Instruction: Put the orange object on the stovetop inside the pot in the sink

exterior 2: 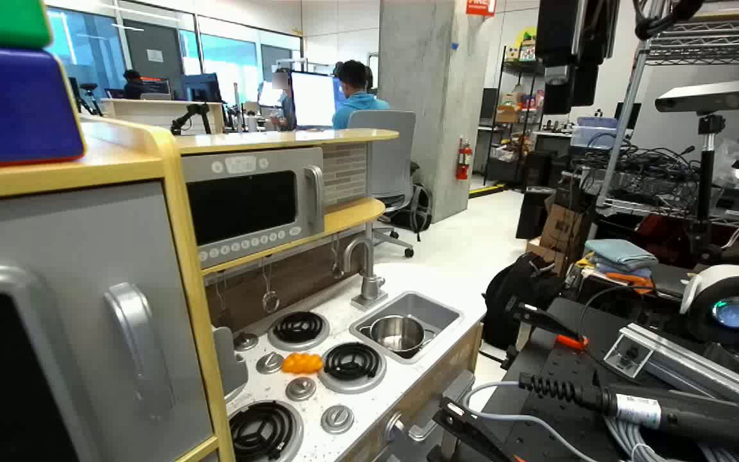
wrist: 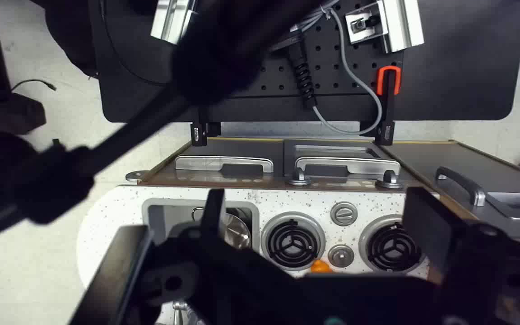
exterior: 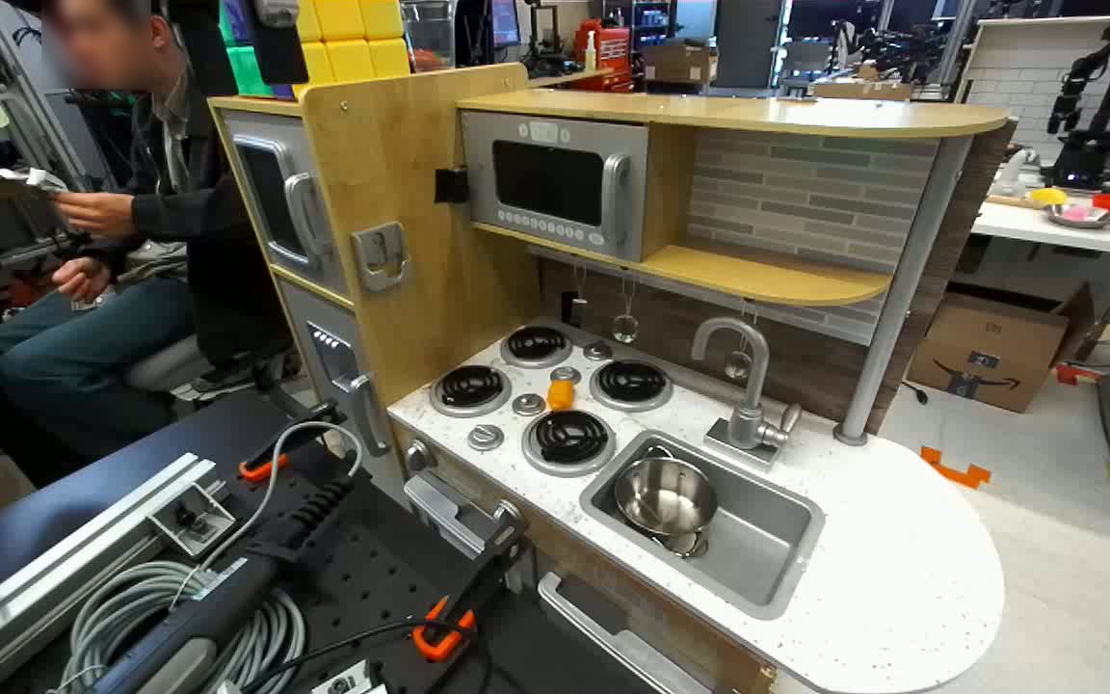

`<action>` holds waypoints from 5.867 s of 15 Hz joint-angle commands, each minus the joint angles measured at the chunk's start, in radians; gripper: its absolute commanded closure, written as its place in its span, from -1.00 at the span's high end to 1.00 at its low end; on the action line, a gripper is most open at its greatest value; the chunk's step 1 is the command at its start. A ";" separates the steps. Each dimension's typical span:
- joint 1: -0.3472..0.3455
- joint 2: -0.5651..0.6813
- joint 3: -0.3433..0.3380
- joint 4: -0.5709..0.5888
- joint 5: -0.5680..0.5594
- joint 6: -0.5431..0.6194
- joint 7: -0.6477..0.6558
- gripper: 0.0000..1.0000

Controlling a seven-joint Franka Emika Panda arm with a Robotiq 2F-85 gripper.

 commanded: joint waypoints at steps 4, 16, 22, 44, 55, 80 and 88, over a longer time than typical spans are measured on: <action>0.004 0.020 0.021 -0.016 -0.042 0.071 0.005 1.00; -0.065 0.783 0.054 0.172 -0.513 0.642 0.628 1.00; -0.022 0.717 -0.011 0.100 -0.449 0.677 0.470 1.00; -0.040 0.936 -0.085 0.099 -0.408 1.130 0.220 1.00; 0.437 1.527 -0.401 0.669 -0.287 1.106 0.484 1.00; 0.336 1.686 -0.318 0.758 -0.140 1.260 0.173 1.00; 0.332 1.774 -0.270 0.862 -0.018 1.315 0.133 1.00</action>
